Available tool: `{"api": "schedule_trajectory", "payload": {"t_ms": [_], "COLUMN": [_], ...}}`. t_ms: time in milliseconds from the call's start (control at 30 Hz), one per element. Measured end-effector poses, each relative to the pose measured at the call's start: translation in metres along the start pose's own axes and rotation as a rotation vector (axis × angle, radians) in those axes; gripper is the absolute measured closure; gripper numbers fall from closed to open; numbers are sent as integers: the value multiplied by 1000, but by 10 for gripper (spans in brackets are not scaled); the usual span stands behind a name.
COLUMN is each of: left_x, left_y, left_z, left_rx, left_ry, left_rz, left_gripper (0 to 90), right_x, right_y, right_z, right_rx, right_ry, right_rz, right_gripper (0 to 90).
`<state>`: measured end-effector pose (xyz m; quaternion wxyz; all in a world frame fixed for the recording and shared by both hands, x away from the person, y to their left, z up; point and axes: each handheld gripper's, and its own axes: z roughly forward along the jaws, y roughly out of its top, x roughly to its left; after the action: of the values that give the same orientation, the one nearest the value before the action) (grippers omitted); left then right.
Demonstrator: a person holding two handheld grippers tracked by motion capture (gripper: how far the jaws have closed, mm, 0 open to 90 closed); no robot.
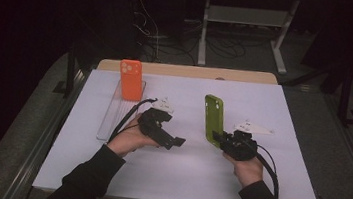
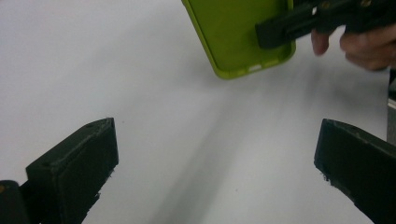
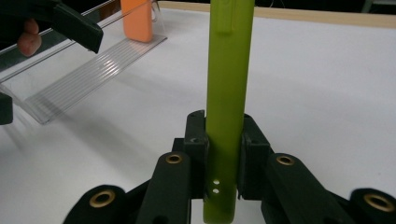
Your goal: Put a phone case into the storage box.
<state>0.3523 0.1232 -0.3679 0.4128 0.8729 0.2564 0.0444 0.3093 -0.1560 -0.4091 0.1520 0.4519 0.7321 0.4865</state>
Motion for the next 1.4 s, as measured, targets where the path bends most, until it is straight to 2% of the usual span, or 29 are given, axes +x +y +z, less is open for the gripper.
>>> {"api": "schedule_trajectory", "payload": {"t_ms": [233,433,467,500,767,867,933,1000,1067,1233,1400], "left_x": [-1,0,1,1,1,3,3,0,-2,-3,-4], "left_y": [10,16,17,17,18,19,19,18,18,18,18], "left_z": [-3,-1,-1,0,5,6,8,12,15,20,21], "left_rx": [-96,-162,-164,-171,-195,-196,-197,-195,-186,-175,-190], "left_ry": [8,9,6,4,1,-4,-5,-10,-11,-11,-6], "left_rz": [-64,-108,-109,-127,-136,-124,-116,-131,-126,-129,-143], "left_gripper": [0,0,0,0,0,0,0,0,0,0,20], "right_x": [9,23,26,28,48,52,55,57,58,60,60], "right_y": [-2,-2,-2,-3,-2,-2,-2,-2,-2,-3,-3], "right_z": [5,11,12,13,18,18,18,18,19,19,19], "right_rx": [4,2,8,8,15,6,1,6,3,5,7], "right_ry": [-5,25,32,39,81,99,109,114,116,116,114], "right_rz": [-1,-26,-23,-26,-64,-73,-69,-72,-90,-87,-92], "right_gripper": [757,756,756,757,756,756,757,756,756,756,757]}}
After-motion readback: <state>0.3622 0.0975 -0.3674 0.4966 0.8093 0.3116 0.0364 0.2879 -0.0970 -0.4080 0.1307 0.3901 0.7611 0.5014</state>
